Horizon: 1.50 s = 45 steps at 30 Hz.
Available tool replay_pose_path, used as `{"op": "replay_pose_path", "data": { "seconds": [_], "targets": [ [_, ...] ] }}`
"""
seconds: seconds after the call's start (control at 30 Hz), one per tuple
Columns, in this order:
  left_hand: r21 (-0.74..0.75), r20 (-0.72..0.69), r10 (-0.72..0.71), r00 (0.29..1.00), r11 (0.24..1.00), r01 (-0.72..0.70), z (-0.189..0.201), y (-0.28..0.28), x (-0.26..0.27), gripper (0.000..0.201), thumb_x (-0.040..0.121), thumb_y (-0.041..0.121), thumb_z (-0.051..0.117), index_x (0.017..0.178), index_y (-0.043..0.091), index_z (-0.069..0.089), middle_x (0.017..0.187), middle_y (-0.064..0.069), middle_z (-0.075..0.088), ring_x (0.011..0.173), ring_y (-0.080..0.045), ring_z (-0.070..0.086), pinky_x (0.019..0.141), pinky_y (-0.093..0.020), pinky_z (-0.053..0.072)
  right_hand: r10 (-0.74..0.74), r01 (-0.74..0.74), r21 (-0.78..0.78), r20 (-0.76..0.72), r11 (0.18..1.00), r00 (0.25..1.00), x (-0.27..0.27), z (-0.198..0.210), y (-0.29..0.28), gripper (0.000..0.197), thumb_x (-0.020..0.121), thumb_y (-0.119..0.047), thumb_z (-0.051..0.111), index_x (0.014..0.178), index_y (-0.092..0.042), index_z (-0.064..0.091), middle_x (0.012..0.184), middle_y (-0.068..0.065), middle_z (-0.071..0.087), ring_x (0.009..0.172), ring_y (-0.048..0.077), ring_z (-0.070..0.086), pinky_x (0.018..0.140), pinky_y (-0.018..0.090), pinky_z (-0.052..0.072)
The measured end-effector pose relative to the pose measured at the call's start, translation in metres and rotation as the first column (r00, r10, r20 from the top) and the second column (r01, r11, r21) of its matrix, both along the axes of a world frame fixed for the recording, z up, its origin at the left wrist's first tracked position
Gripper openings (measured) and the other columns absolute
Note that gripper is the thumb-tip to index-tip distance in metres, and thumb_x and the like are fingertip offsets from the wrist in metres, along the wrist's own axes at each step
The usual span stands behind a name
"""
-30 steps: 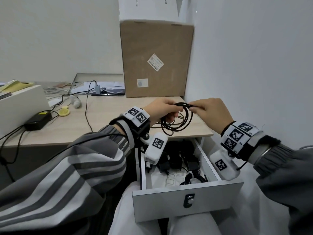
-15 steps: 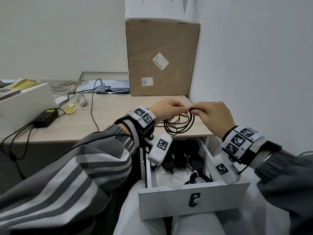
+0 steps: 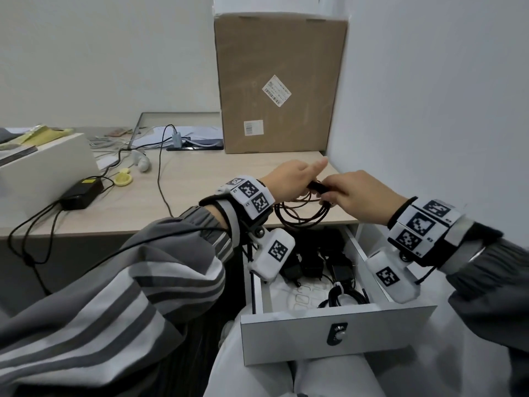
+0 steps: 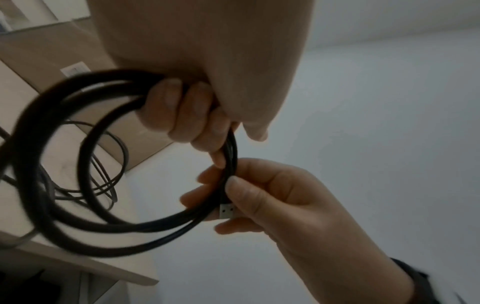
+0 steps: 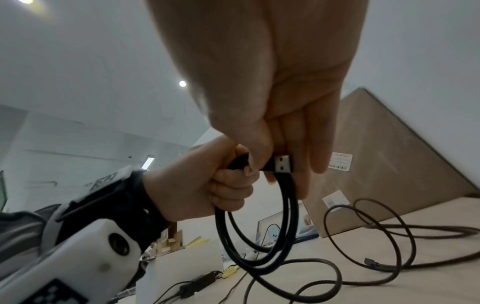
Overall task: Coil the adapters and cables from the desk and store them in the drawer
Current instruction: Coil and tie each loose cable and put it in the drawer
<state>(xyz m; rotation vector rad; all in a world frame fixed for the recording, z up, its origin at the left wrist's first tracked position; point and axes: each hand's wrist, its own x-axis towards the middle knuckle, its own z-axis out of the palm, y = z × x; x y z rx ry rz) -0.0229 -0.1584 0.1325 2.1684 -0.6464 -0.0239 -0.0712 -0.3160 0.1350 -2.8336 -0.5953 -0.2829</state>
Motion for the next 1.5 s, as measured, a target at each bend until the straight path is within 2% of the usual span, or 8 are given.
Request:
{"op": "replay_pose_path", "data": {
  "seconds": [0.2,0.53,0.67,0.8,0.93,1.1,1.27,1.5],
  "targets": [
    [-0.165,0.002,-0.013,1.000,0.986,0.013,0.002,0.013,0.034,0.033,0.097,0.040,0.051,0.078,0.014,0.058,0.064,-0.003,0.057,0.060,-0.014,0.052,0.064,-0.027,0.041,-0.150,0.132,0.200,0.082,0.971,0.985,0.041,0.004,-0.001,0.016,0.093,-0.017,0.052,0.090,-0.012,0.067,0.069,-0.010,0.059,0.076,0.017,0.055,0.068,0.026,0.034],
    [-0.359,-0.093,0.063,0.994,0.929,-0.092,0.052,0.022,0.139,0.006,0.100,0.018,0.046,0.095,0.019,0.048,0.087,0.000,0.069,0.084,-0.013,0.064,0.080,-0.031,0.051,-0.257,0.133,0.663,0.093,0.737,0.962,0.152,0.058,0.009,0.018,0.091,-0.014,0.053,0.084,-0.007,0.069,0.083,0.013,0.071,0.081,0.028,0.069,0.084,0.046,0.054],
    [-0.197,0.229,0.170,0.959,0.972,-0.125,0.129,0.038,0.201,0.012,0.096,0.016,0.055,0.105,0.011,0.060,0.089,0.002,0.069,0.073,0.003,0.062,0.074,-0.022,0.050,-0.300,0.063,0.652,0.259,0.756,0.918,0.207,0.111,0.027,0.019,0.090,-0.020,0.053,0.094,-0.011,0.069,0.090,0.011,0.071,0.090,0.029,0.066,0.086,0.044,0.052],
    [-0.227,0.467,0.275,0.841,0.956,-0.186,0.210,0.060,0.243,0.010,0.088,0.020,0.061,0.097,0.013,0.062,0.091,-0.005,0.066,0.082,-0.013,0.059,0.082,-0.031,0.048,-0.279,-0.055,0.588,0.461,0.807,0.843,0.252,0.186,0.045,0.024,0.092,-0.022,0.052,0.104,-0.008,0.067,0.095,0.010,0.071,0.092,0.027,0.064,0.082,0.033,0.047],
    [-0.352,0.607,0.414,0.678,0.905,-0.238,0.253,0.069,0.262,0.006,0.090,0.021,0.055,0.085,0.017,0.055,0.071,0.015,0.051,0.055,0.008,0.043,0.060,-0.013,0.032,-0.265,-0.167,0.544,0.625,0.822,0.734,0.282,0.227,0.059,0.024,0.095,-0.021,0.050,0.112,-0.008,0.063,0.100,0.007,0.070,0.093,0.022,0.062,0.066,0.014,0.029],
    [-0.333,0.470,0.412,0.780,0.902,-0.276,0.195,0.071,0.302,0.005,0.092,0.017,0.054,0.094,0.016,0.058,0.088,-0.002,0.070,0.071,-0.003,0.056,0.074,-0.027,0.046,-0.203,-0.184,0.592,0.525,0.785,0.827,0.316,0.175,0.065,0.020,0.092,-0.019,0.054,0.105,-0.009,0.067,0.092,0.007,0.071,0.083,0.021,0.062,0.070,0.020,0.039],
    [-0.478,0.107,0.354,0.929,0.838,-0.264,0.099,0.067,0.319,0.004,0.089,0.014,0.063,0.087,0.013,0.067,0.097,-0.018,0.072,0.055,-0.001,0.050,0.054,-0.017,0.040,-0.192,-0.041,0.745,0.223,0.666,0.956,0.347,0.080,0.054,0.015,0.091,-0.019,0.056,0.098,-0.011,0.068,0.092,0.007,0.072,0.085,0.020,0.067,0.081,0.036,0.055],
    [-0.522,-0.203,0.200,0.959,0.806,-0.279,0.024,0.055,0.326,0.026,0.095,0.031,0.056,0.116,0.018,0.066,0.115,0.004,0.068,0.095,0.001,0.057,0.083,-0.020,0.038,0.003,0.044,0.942,-0.048,0.334,0.999,0.355,0.014,0.042,0.020,0.097,-0.010,0.050,0.085,-0.019,0.064,0.087,0.001,0.070,0.083,0.012,0.068,0.074,0.024,0.056]
  ]
}}
